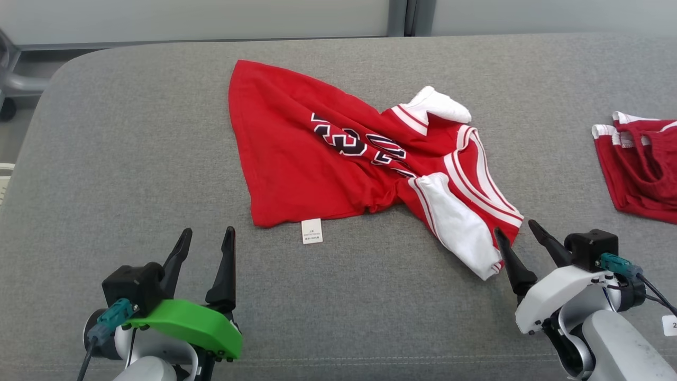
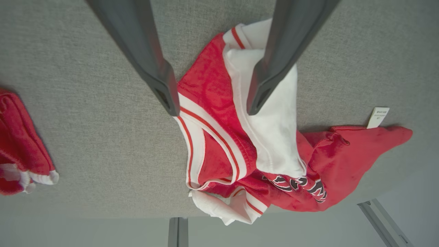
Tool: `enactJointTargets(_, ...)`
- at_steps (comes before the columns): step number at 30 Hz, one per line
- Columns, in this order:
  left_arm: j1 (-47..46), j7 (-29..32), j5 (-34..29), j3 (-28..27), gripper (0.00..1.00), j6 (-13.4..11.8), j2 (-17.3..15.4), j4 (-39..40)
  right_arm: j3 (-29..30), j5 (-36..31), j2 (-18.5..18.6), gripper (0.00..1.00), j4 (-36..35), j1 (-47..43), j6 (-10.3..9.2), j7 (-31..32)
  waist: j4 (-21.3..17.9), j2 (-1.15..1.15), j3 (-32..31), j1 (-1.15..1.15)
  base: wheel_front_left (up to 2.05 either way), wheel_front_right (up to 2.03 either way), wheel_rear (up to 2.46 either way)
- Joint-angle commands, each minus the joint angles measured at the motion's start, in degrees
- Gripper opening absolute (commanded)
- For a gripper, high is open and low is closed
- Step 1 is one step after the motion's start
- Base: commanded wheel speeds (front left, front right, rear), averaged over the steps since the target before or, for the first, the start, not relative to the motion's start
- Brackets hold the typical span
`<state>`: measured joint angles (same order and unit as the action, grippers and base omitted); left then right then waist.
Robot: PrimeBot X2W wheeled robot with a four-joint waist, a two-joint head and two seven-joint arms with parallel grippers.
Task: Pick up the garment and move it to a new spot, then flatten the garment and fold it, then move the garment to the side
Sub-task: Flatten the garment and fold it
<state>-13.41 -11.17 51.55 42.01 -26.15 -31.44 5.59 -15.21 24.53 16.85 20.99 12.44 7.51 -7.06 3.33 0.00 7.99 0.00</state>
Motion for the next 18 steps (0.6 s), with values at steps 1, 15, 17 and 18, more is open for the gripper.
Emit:
enactJointTargets(1,-0.2,0.0,-0.1,-0.1,1.00,0.1,-0.1,-0.1,-0.3,1.6,-0.5,1.00,2.0,1.5,-0.05,0.3,1.3,0.00,0.2,0.00,0.00,0.00,0.00)
enactJointTargets(15,-0.4,0.2,0.0,0.2,1.00,-0.1,-0.1,0.0,-11.6,9.7,-2.2,0.80,14.7,8.8,-0.05,0.3,3.0,0.00,0.0,0.00,0.00,0.00,0.00)
enactJointTargets(17,-0.4,0.2,-0.1,0.3,1.00,-0.1,-0.1,0.0,-13.3,10.7,-2.0,0.41,15.6,9.5,-0.04,0.1,3.0,0.00,-0.1,0.00,0.00,0.00,0.00)
enactJointTargets(18,-0.4,0.3,-0.1,0.3,1.00,-0.1,-0.2,0.0,-14.2,11.1,-1.9,0.25,16.1,9.9,-0.05,-0.1,3.1,0.00,-0.2,0.00,0.00,0.00,0.00)
